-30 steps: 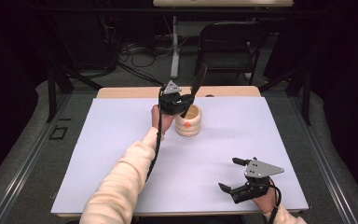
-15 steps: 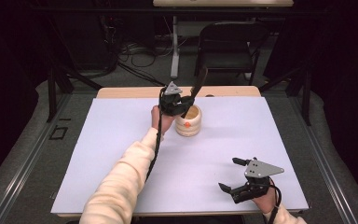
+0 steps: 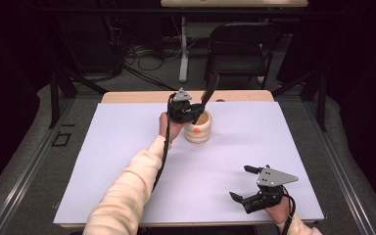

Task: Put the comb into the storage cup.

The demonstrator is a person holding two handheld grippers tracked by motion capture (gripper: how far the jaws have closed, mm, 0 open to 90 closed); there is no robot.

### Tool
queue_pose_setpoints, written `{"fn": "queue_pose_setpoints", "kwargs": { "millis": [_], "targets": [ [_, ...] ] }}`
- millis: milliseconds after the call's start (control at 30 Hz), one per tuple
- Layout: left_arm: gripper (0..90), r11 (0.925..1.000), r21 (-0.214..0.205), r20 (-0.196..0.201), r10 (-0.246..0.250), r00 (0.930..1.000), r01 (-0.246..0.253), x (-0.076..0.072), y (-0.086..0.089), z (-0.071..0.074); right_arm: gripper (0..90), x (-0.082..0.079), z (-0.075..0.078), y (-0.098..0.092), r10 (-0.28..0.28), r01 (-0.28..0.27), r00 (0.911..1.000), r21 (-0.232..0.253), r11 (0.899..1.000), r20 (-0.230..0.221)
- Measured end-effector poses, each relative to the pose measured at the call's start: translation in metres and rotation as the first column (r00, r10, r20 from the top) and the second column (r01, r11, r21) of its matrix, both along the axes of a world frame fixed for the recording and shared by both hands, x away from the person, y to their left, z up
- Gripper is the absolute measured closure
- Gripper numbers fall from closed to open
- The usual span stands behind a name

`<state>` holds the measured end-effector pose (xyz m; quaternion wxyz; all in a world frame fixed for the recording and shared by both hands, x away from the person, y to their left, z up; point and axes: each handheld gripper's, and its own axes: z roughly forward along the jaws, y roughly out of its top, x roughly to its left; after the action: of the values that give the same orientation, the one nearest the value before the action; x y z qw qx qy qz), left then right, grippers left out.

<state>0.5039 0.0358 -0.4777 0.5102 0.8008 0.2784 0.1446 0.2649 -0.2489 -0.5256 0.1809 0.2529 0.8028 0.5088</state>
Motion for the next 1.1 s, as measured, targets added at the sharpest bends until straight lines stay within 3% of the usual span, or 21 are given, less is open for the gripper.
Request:
{"fn": "queue_pose_setpoints", "kwargs": {
  "millis": [1100],
  "targets": [
    [72.0, 0.9971, 0.072, 0.0, -0.022, 0.9998, 0.022, -0.0019, -0.0001, -0.0078, 0.2, 0.0002, -0.0003, 0.0003, 0.0, 0.0, 1.0, -0.002, 1.0, 0.0]
  ]
}}
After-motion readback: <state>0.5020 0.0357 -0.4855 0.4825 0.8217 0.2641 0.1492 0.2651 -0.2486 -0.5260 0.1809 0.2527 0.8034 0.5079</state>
